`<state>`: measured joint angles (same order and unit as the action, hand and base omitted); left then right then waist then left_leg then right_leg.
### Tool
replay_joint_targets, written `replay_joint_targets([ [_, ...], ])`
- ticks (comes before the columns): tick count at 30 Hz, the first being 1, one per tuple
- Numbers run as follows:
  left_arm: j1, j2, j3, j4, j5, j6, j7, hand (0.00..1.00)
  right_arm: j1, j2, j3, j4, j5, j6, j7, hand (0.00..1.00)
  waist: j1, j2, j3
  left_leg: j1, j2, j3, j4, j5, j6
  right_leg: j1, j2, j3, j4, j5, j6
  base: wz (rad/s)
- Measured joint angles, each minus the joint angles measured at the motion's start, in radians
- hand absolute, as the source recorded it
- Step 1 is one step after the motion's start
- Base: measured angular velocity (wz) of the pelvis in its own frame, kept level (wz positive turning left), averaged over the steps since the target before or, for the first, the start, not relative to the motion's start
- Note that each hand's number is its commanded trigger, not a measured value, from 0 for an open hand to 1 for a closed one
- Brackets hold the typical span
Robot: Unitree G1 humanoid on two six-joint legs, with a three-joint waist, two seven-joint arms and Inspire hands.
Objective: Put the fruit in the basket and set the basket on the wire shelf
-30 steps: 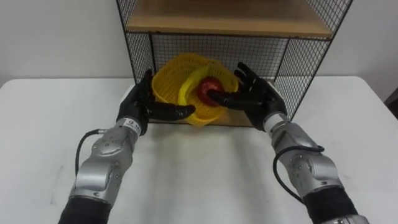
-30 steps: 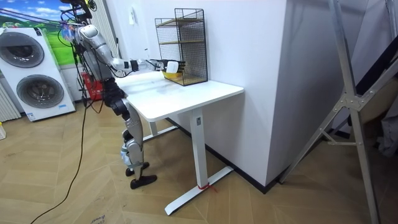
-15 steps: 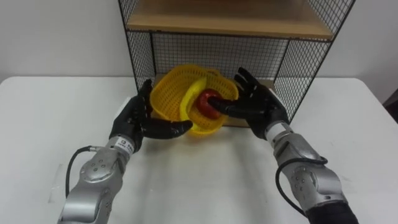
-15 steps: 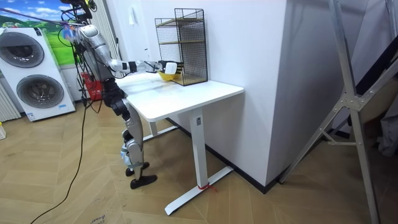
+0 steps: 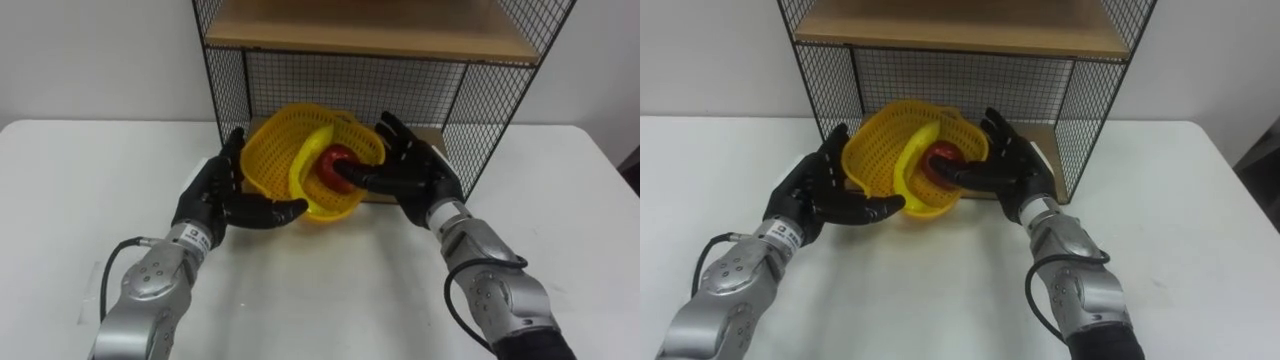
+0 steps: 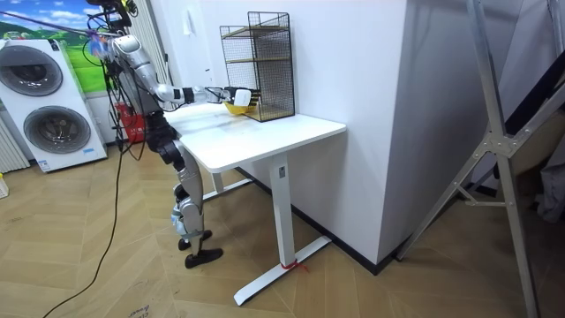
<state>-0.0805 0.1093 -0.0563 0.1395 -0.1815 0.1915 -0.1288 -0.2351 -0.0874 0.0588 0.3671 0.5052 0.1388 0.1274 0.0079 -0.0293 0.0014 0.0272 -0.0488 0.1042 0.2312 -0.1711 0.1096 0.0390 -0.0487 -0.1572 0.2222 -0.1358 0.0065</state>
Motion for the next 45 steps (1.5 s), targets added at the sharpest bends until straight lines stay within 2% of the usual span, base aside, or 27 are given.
replay_joint_targets([
  [8, 0.007, 0.0, -0.009, 0.0, -0.001, -0.004, 0.0, 0.0, 0.011, 0.0, 0.005, 0.0, 0.0, -0.02, 0.001, 0.0, -0.001, 0.0, 0.0001, 0.002, 0.0, -0.008, -0.001, 0.0, -0.001, 0.008, 0.0, -0.011, -0.001, 0.003, 0.0, 0.03],
  [15, 0.007, -0.001, -0.021, 0.0, -0.003, -0.021, 0.004, 0.0, 0.028, -0.003, 0.007, 0.0, 0.004, -0.023, 0.016, 0.0, -0.002, 0.0, 0.0001, 0.002, 0.0, -0.009, -0.001, 0.0, -0.001, 0.01, 0.001, -0.011, -0.001, 0.004, 0.0, 0.01],
  [21, 0.007, -0.007, -0.024, 0.0, -0.002, -0.022, 0.024, 0.0, 0.028, -0.003, 0.007, -0.001, 0.004, -0.023, 0.016, 0.0, -0.005, 0.001, 0.0002, 0.004, 0.0, -0.008, -0.001, 0.0, -0.001, 0.01, 0.001, -0.009, 0.0, 0.005, -0.001, 0.0],
  [29, 0.007, -0.01, -0.022, -0.006, -0.004, -0.031, 0.059, 0.0, 0.032, -0.005, 0.005, -0.079, 0.005, -0.031, 0.015, 0.0, -0.007, 0.003, 0.0012, 0.004, 0.0, -0.008, -0.001, 0.0, -0.001, 0.01, 0.001, -0.01, 0.0, 0.005, -0.001, 0.0],
  [33, 0.007, -0.009, -0.014, -0.069, -0.002, -0.032, 0.057, 0.0, 0.044, -0.009, 0.0, -0.136, 0.004, -0.031, 0.016, 0.0, -0.005, 0.003, 0.0009, -0.005, 0.001, -0.008, 0.0, 0.0, -0.001, 0.0, 0.001, -0.009, 0.003, 0.005, -0.001, 0.0],
  [35, 0.007, -0.01, -0.004, -0.107, -0.003, -0.045, 0.053, 0.0, 0.051, -0.013, -0.002, -0.157, 0.005, -0.037, 0.027, 0.0, -0.005, 0.006, 0.0022, -0.006, 0.001, -0.006, 0.001, 0.0, -0.001, -0.002, 0.001, -0.008, 0.003, 0.006, -0.002, 0.0],
  [45, 0.007, -0.003, 0.005, -0.121, -0.003, -0.046, 0.001, 0.0, 0.063, -0.027, -0.005, -0.168, 0.004, -0.037, 0.028, 0.0, -0.003, 0.014, 0.0011, -0.003, 0.001, -0.002, -0.001, 0.0, -0.001, -0.004, 0.002, 0.003, 0.006, 0.006, -0.002, -0.01],
])
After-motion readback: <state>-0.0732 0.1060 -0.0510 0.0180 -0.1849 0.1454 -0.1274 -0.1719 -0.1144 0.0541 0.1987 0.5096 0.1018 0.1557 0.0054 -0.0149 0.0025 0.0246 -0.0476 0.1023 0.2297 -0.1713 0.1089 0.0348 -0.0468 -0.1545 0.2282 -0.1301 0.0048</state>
